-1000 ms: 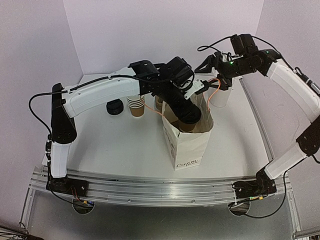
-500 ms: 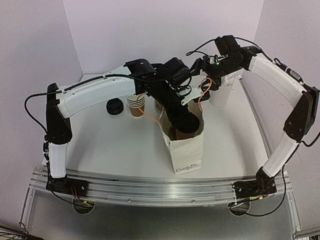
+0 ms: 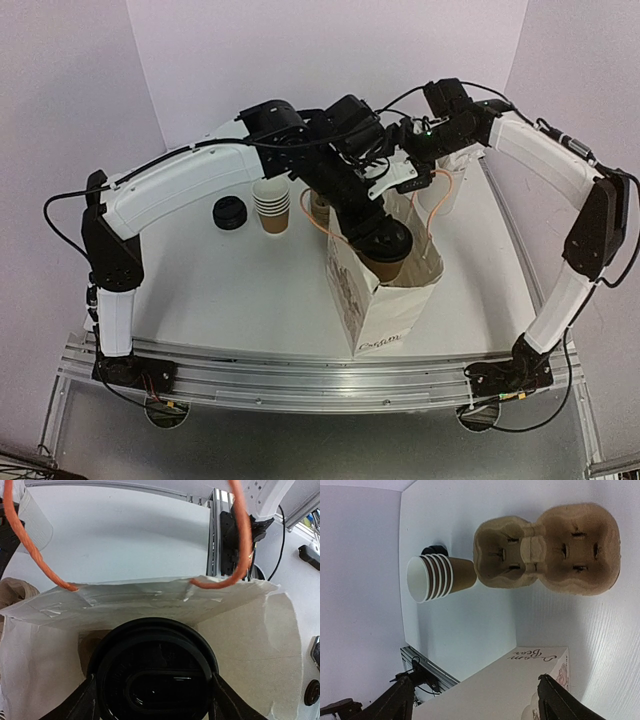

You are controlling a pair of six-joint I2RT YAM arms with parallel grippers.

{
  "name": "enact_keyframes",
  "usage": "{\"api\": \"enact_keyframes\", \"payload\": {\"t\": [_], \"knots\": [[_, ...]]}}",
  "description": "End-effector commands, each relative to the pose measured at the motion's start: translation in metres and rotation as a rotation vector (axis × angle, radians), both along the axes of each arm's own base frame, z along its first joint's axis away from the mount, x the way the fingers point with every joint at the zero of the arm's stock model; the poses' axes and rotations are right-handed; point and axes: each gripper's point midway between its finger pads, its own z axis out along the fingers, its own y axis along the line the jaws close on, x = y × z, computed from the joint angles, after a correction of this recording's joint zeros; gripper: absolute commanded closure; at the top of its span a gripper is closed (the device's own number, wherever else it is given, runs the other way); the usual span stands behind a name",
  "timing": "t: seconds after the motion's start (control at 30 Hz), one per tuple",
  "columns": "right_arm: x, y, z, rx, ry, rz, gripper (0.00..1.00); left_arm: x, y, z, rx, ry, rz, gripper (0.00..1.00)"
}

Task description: Pack the takeout coffee

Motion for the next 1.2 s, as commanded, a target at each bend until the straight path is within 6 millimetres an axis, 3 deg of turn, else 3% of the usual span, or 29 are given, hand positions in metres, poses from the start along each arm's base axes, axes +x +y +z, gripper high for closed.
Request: {"api": "enact_keyframes", "payload": {"t": [0.0,0.1,0.23,0.33,0.43,0.57,0.83,1.0,1.17], "knots": [[-0.029,0.011,0.007,0.035,0.004,0.071,0.19,0.030,0.001,0.021,-0.045,-0.208,0.055,0.82],[-0.027,0.010,0.004,0.020,-0.003,0.064,0.19,0.057,-0.006,0.032,-0.060,-0.376,0.070,0.83],[-0.029,0.018,-0.001,0.033,0.026,0.081,0.20,0.052,-0.015,0.038,-0.093,-0.376,0.006,0.83],[-0.030,0.019,-0.002,0.022,0.021,0.082,0.20,0.050,-0.011,0.034,-0.070,-0.326,0.027,0.83],[-0.028,0.018,-0.001,0.015,0.006,0.080,0.20,0.058,-0.001,0.021,-0.046,-0.271,0.096,0.83],[-0.032,0.018,-0.005,0.017,0.017,0.096,0.20,0.073,-0.001,0.000,-0.041,-0.327,0.097,0.83],[-0.043,0.014,-0.015,0.005,0.031,0.118,0.20,0.070,-0.010,-0.030,0.008,-0.302,0.045,0.83],[-0.044,0.014,-0.013,0.005,0.014,0.132,0.20,0.067,-0.006,-0.044,0.021,-0.250,0.057,0.83],[-0.044,0.014,-0.010,0.006,0.000,0.138,0.19,0.059,0.002,-0.071,0.075,-0.174,0.064,0.84]]}}
